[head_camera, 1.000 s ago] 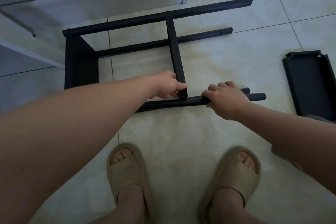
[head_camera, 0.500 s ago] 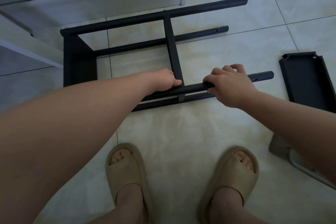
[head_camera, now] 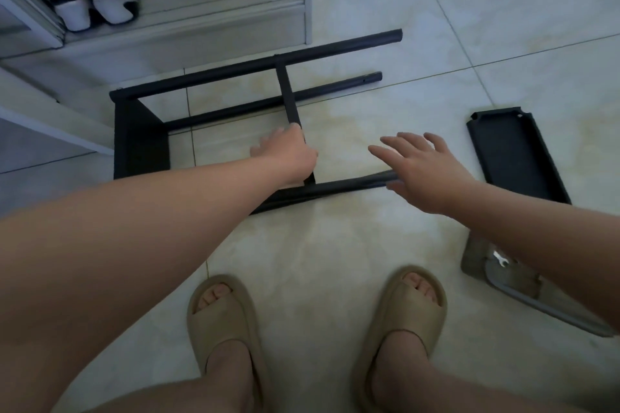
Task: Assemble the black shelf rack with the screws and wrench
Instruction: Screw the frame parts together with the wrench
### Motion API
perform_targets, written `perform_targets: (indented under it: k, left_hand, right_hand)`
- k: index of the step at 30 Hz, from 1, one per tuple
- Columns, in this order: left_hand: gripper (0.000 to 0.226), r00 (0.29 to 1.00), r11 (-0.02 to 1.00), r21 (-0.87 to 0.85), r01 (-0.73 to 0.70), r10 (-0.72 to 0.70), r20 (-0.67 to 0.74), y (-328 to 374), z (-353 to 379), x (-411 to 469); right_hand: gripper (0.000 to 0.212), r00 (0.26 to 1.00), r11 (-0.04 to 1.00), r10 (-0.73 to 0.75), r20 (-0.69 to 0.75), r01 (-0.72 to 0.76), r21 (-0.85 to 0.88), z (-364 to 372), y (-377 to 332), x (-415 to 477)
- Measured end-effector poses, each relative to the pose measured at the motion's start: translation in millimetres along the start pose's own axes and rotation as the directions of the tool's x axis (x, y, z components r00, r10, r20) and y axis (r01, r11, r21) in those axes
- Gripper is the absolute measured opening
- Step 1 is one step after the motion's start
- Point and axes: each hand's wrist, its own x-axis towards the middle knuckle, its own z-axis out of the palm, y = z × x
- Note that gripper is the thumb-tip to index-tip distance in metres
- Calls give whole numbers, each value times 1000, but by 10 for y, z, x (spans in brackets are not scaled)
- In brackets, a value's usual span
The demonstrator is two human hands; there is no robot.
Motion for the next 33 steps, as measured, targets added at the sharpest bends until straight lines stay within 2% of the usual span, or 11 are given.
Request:
perform_targets:
  k: [2, 5, 10, 15, 19, 25, 27, 31, 33]
  left_hand:
    - [46, 996, 995, 57, -86, 88, -33, 215, -9, -146]
    - [46, 975, 969, 101, -224, 222, 35, 631, 66, -381]
    - [37, 892, 903, 102, -417, 385, 235, 1360, 435, -777]
    - [49, 770, 852, 76, -517, 425, 476, 1852, 1022, -1007]
    - [56, 717, 863, 26, -505, 403, 569, 2032, 1494, -983]
    - [63, 748, 932, -93, -349, 337, 572, 2101, 2021, -765]
    - [55, 768, 941, -144, -306, 333, 547, 2099, 2150, -689]
    - [9, 781, 927, -250, -281, 372, 502, 2068, 2327, -576]
    - [11, 775, 916, -289, -279, 393, 495, 2049, 2350, -563]
  right_hand:
    - [69, 998, 998, 64, 20, -64, -8, -54, 192, -292]
    - [73, 987, 988, 156, 46, -156, -6, -63, 468, -779]
    - [75, 944, 951, 305, 127, -309, 19, 212, 925, -1596]
    - [70, 870, 881, 433, 234, -463, 92, 714, 1245, -2195]
    - [61, 827, 833, 465, 317, -529, 160, 1148, 1376, -2316]
    - [52, 796, 773, 438, 418, -571, 277, 1634, 1543, -2071]
    - [50, 793, 743, 456, 404, -590, 318, 1788, 1546, -1953]
    - [39, 756, 703, 526, 390, -645, 299, 2020, 1604, -1701]
    - [34, 746, 708, 541, 389, -653, 269, 2121, 1639, -1623]
